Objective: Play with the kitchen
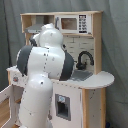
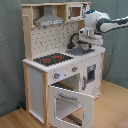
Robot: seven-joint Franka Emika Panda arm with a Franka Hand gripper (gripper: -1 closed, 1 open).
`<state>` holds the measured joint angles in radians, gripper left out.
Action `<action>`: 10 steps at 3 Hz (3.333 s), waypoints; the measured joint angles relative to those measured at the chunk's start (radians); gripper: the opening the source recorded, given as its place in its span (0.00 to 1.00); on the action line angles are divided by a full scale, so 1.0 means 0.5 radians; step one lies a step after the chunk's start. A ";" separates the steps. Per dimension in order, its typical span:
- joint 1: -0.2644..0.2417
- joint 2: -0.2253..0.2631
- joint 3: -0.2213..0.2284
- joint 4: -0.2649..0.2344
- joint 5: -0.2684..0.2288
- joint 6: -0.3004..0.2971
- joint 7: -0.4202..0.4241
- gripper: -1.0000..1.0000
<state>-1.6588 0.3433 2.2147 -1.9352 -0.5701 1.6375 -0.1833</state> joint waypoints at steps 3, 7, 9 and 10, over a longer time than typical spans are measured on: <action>0.006 -0.311 -0.217 -0.056 0.203 0.453 0.004 0.00; 0.004 -0.501 -0.339 -0.045 0.443 0.705 0.000 1.00; 0.027 -0.594 -0.250 0.103 0.518 0.756 0.043 1.00; 0.026 -0.532 -0.180 0.198 0.517 0.574 0.059 1.00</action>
<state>-1.6456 0.0774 2.1247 -1.8361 -0.3116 1.9244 -0.1536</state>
